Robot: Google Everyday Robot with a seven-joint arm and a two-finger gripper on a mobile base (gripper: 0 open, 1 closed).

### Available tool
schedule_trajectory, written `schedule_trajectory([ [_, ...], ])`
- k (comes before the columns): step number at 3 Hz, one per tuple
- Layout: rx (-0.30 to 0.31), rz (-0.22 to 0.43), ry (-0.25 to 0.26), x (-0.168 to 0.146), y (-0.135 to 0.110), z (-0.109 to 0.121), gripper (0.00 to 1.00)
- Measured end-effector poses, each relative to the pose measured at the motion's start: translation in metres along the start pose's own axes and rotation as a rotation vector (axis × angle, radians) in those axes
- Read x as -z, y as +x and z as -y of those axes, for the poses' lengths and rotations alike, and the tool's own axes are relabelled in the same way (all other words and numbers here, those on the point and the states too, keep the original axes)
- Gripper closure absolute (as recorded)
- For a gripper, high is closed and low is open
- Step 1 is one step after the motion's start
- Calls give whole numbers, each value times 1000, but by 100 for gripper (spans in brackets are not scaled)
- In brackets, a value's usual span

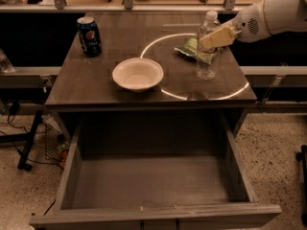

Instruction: Pick water bottle from top drawer and place on counter

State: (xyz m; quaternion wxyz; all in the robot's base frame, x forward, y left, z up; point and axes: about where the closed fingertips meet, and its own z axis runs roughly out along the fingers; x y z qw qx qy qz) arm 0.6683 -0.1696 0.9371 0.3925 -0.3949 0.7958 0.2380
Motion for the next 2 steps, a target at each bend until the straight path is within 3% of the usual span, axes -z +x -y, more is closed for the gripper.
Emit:
schedule_trajectory([
  [2,-36,11,18,4,13,6,0],
])
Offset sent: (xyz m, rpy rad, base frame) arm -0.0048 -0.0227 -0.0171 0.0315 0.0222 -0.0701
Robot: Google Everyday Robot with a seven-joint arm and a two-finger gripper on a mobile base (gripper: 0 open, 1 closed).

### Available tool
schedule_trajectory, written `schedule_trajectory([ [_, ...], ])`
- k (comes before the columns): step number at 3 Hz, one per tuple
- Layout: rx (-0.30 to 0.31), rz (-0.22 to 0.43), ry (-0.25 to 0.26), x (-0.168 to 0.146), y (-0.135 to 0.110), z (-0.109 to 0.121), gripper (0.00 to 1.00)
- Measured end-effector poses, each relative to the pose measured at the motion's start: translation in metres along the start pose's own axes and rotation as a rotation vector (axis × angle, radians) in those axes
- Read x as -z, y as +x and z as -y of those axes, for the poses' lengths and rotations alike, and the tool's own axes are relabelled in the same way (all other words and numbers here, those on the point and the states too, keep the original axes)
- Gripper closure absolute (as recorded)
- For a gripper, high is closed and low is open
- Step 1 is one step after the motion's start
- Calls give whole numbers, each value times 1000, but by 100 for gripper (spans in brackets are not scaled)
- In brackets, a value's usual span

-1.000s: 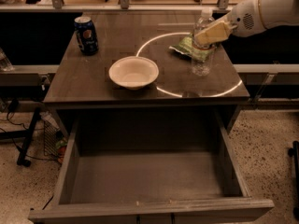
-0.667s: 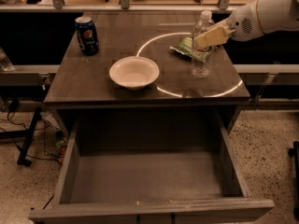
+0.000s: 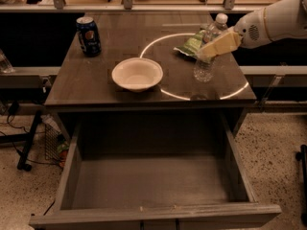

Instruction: Pick water bottle from top drawer and place on counter

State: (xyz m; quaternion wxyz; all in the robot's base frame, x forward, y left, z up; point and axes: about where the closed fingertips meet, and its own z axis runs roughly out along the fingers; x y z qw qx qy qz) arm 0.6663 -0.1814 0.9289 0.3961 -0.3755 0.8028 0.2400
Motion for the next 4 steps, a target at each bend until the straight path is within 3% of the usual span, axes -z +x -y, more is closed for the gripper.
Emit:
schedule_trajectory([
  [1,-13,10,18,8,5,5,0],
  [2,72,117,21,67,-19,10,0],
  [3,179,207,40,127,-56,7,0],
  [4,216,240,67,144,-78,6,0],
])
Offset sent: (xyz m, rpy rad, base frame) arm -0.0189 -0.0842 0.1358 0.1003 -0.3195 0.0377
